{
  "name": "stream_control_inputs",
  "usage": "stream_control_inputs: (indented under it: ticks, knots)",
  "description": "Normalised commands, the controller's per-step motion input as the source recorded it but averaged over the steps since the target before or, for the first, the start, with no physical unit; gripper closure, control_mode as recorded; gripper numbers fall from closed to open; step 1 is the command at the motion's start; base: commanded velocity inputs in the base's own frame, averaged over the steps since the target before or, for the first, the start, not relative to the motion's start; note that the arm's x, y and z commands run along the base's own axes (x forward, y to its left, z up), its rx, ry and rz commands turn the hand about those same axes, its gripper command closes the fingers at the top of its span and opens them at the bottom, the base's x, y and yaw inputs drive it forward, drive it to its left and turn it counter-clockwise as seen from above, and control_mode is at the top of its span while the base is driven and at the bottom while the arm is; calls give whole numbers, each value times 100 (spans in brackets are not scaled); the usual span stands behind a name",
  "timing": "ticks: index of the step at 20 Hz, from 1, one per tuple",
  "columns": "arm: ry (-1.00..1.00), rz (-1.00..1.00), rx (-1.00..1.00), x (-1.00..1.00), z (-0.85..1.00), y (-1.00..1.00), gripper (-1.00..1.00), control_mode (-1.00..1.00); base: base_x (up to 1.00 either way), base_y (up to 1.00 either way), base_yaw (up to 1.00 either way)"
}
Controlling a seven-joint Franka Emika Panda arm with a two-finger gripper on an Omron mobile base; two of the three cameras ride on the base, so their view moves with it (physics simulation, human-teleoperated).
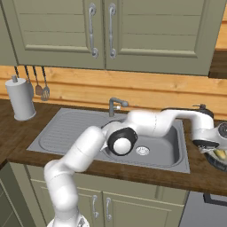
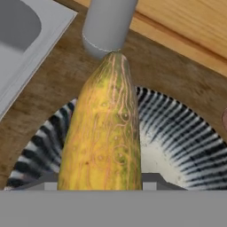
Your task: Pick the cucumber from the sink and place it in the bowl. Then pick the bowl and place it in the microwave. Then close the microwave door and press the start button.
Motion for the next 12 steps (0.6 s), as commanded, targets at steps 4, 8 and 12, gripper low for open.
stream_control_inputs:
  ticks: [4,8,12]
  knots:
    - [0,7,0,24,-36,0,-100,-100,0,0,0]
    - [0,6,0,17,-3,-3,-100,-100,0,0,0]
    - [0,6,0,11,0,-1,-100,-100,0,0,0]
